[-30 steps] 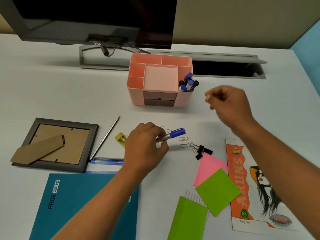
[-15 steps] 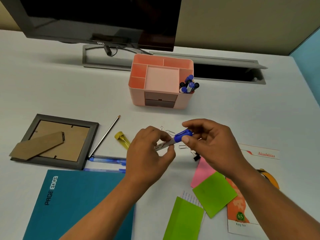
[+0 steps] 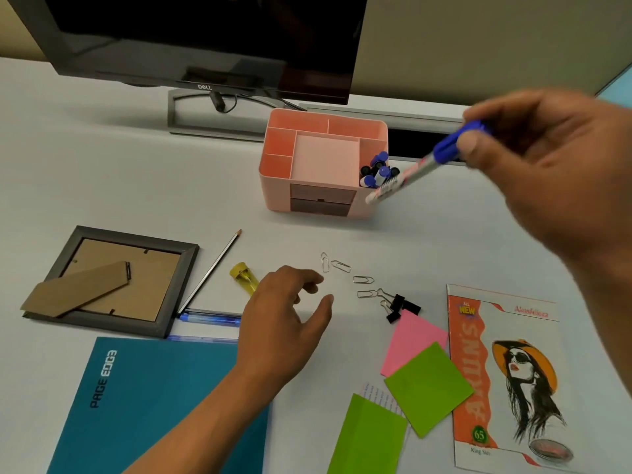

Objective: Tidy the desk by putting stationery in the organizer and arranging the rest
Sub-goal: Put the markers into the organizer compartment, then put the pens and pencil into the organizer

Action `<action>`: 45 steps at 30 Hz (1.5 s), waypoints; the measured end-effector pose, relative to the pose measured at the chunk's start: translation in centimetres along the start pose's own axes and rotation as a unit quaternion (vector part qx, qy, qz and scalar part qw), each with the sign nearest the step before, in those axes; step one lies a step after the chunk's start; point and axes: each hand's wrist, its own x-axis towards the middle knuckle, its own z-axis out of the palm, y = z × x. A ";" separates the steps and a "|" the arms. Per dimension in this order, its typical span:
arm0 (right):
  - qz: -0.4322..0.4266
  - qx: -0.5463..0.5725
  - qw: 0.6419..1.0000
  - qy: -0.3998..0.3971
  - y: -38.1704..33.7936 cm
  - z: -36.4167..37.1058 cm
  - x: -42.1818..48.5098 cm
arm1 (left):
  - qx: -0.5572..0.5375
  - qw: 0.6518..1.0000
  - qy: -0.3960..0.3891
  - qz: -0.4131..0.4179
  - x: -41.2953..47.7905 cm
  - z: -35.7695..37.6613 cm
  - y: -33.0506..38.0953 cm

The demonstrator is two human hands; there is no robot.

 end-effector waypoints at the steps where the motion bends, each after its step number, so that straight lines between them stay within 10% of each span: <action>1: -0.013 -0.011 1.000 0.004 -0.2 -0.3 1.0 | 0.001 1.000 -0.004 -0.004 -0.2 0.0 -0.2; 30: 0.001 -0.268 0.947 -0.175 5.5 4.9 7.1 | 0.030 0.999 0.004 0.014 -0.5 0.5 -1.3; 45: 0.169 -0.244 0.952 -0.073 11.7 2.7 -16.4 | 0.131 0.989 0.016 -0.064 -7.3 -1.8 -8.7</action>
